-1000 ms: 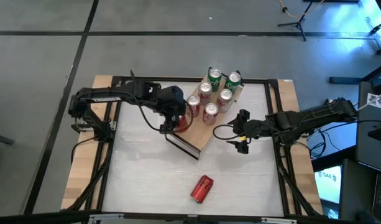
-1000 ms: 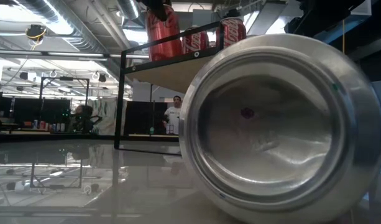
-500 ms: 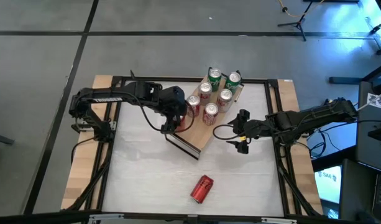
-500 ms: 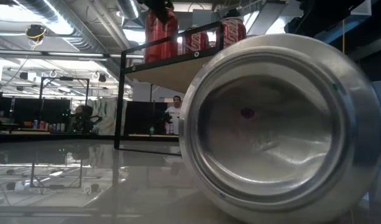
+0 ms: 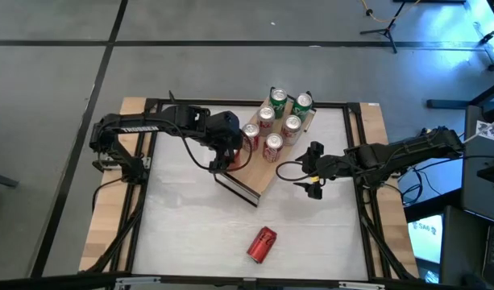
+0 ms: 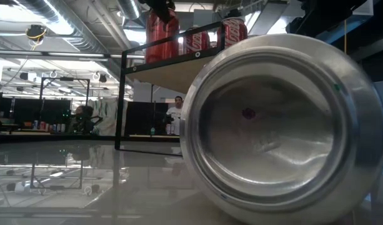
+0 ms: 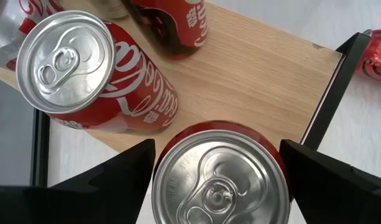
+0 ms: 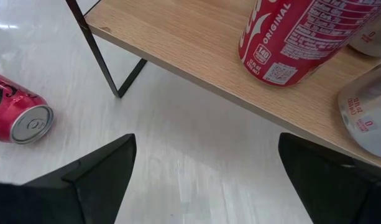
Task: Place canned beverage on shelf
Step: Put the left red-black soda can on the shelf, then put the red-black soda can on the shelf aligned with the other red-black soda can
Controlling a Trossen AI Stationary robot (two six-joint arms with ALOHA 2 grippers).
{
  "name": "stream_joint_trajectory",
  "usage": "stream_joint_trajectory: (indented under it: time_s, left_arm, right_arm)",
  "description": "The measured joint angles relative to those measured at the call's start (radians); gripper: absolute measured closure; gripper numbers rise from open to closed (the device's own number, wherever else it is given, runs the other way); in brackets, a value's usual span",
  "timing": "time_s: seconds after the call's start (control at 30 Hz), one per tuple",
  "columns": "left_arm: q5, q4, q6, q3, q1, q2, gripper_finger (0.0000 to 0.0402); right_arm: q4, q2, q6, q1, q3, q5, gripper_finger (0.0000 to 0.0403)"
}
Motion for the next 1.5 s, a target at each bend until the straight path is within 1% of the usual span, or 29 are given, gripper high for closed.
stream_joint_trajectory:
  time_s: [0.23, 0.4, 0.53, 0.87, 1.2, 1.37, 1.5]
  left_arm:
    - [-0.001, 0.032, 0.0, 0.0, 0.0, 0.0, 0.0072]
    - [-0.027, 0.075, 0.001, 0.0, 0.0, -0.011, 0.0072]
    - [-0.042, 0.076, 0.001, 0.0, 0.0, -0.03, 0.0072]
    - [-0.045, 0.094, 0.001, 0.0, 0.0, -0.108, 0.0072]
    - [-0.045, 0.079, -0.002, 0.001, 0.0, -0.244, 0.0072]
    - [-0.045, 0.044, -0.008, 0.001, -0.002, -0.365, 0.0072]
    - [-0.046, 0.008, -0.075, -0.006, -0.027, -0.459, 0.0072]
  right_arm:
    - [0.0, 0.0, 0.0, 0.0, 0.0, 0.0, 0.0015]
    - [0.0, 0.0, 0.0, 0.0, 0.0, 0.0, 0.0015]
    - [0.0, 0.0, 0.0, 0.0, 0.0, 0.0, 0.0015]
    - [0.0, 0.0, 0.0, 0.0, 0.0, -0.004, 0.0015]
    - [-0.001, 0.0, 0.0, 0.0, 0.0, -0.003, 0.0015]
    - [-0.001, 0.0, 0.0, 0.0, 0.0, 0.0, 0.0015]
    - [0.0, 0.0, 0.0, 0.0, 0.0, 0.0, 0.0015]
